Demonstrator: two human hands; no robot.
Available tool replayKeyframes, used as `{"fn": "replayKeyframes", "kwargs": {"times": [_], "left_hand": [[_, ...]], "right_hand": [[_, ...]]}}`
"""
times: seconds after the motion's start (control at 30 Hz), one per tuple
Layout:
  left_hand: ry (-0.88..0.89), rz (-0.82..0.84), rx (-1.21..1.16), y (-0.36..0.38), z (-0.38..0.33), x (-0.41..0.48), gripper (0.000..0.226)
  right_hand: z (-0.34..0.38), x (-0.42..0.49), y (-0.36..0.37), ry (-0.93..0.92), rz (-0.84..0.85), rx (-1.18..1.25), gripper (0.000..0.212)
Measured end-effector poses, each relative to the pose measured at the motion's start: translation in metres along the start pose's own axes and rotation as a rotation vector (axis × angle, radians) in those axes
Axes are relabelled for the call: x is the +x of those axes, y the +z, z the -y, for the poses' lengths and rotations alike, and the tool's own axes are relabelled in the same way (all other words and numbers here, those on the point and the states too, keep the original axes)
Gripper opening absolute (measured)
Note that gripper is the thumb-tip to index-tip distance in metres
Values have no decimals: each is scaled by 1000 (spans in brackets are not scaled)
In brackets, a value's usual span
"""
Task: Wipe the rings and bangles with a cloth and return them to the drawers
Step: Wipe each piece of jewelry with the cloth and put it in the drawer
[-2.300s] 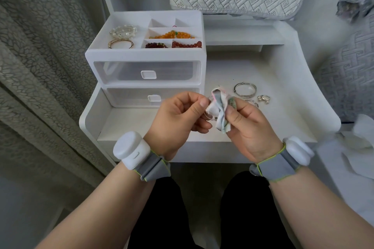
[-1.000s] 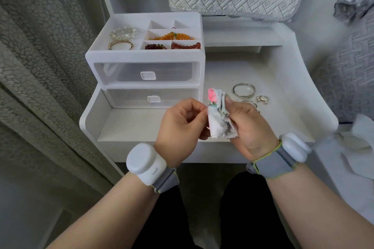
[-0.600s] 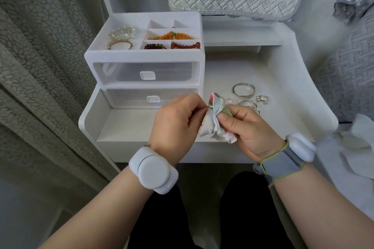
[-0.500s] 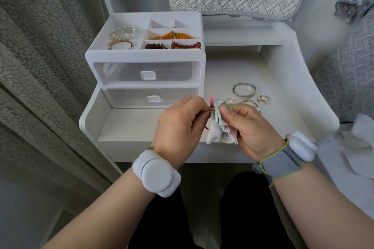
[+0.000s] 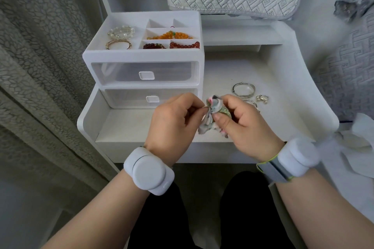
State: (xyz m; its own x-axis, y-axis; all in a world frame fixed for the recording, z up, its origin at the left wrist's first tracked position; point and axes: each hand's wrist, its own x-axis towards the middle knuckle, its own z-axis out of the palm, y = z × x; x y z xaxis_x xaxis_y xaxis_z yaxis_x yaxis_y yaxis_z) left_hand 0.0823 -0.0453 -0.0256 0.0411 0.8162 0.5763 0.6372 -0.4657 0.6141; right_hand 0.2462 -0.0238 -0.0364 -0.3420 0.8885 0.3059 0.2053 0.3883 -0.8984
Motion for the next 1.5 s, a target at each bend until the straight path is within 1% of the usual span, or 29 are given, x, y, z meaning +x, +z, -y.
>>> {"fn": "replayKeyframes", "kwargs": {"times": [0.07, 0.17, 0.23, 0.3, 0.33, 0.4, 0.5, 0.57, 0.67, 0.77, 0.8, 0.87, 0.9, 0.97, 1.03, 1.1, 1.17, 1.23, 1.33, 1.37, 1.43, 1.5], "left_hand": [[-10, 40, -10, 0, -4, -1, 7], [-46, 70, -46, 2, -7, -4, 8], [-58, 75, -69, 4, -7, -6, 9], [-65, 77, -88, 4, -7, -6, 9], [-71, 81, -100, 3, -7, -6, 9], [-88, 95, -138, 2, -7, -5, 7], [-86, 124, -206, -3, -5, -3, 4], [-86, 135, -260, -4, -4, -2, 7], [-152, 133, -358, -3, -3, -2, 14], [-208, 117, -434, 1, -5, -2, 12], [-222, 111, -469, 2, -6, -2, 10], [-267, 86, -567, 4, -7, -3, 11], [-294, 66, -609, 5, -7, -3, 12], [-359, 23, -676, 8, -6, -3, 14], [-447, -14, -792, 11, -6, -2, 14], [-479, -12, -842, 11, -6, -1, 13], [-429, 33, -769, 9, -5, -2, 9], [-351, 66, -634, 7, -3, -2, 8], [-252, 64, -500, 5, -4, -3, 11], [-230, 56, -467, 5, -6, -4, 12], [-179, 38, -380, 7, -7, -8, 13], [-119, 40, -292, 9, -6, -10, 8]], "right_hand": [[-1, 1, -3, -97, -70, -229, 14], [0, 2, -4, -272, -200, -662, 21], [3, 1, -2, -338, -234, -792, 22], [1, 2, -3, -372, -234, -825, 23], [-1, 2, -4, -376, -213, -809, 24], [-3, 5, -9, -342, -124, -689, 27], [-3, 4, -13, -262, 29, -391, 30], [-1, 2, -12, -189, 85, -161, 26], [-1, 0, -7, -89, 76, 103, 30], [-7, 1, 1, 45, 40, 417, 41], [-9, 1, 2, 87, 49, 507, 43], [-13, -1, 3, 107, 100, 610, 47], [-14, -2, 3, 105, 131, 640, 48], [-13, -2, 4, 110, 164, 672, 44], [-13, -3, 6, 114, 163, 686, 41], [-11, -4, 7, 99, 148, 655, 35], [-8, -6, 6, 59, 145, 605, 29], [-5, -5, 5, 39, 125, 546, 32], [-3, -3, 5, 34, 77, 493, 52], [-3, -2, 6, 32, 58, 491, 54], [-2, 0, 7, 51, 37, 485, 49], [-1, 2, 9, 77, 26, 471, 45]]}}
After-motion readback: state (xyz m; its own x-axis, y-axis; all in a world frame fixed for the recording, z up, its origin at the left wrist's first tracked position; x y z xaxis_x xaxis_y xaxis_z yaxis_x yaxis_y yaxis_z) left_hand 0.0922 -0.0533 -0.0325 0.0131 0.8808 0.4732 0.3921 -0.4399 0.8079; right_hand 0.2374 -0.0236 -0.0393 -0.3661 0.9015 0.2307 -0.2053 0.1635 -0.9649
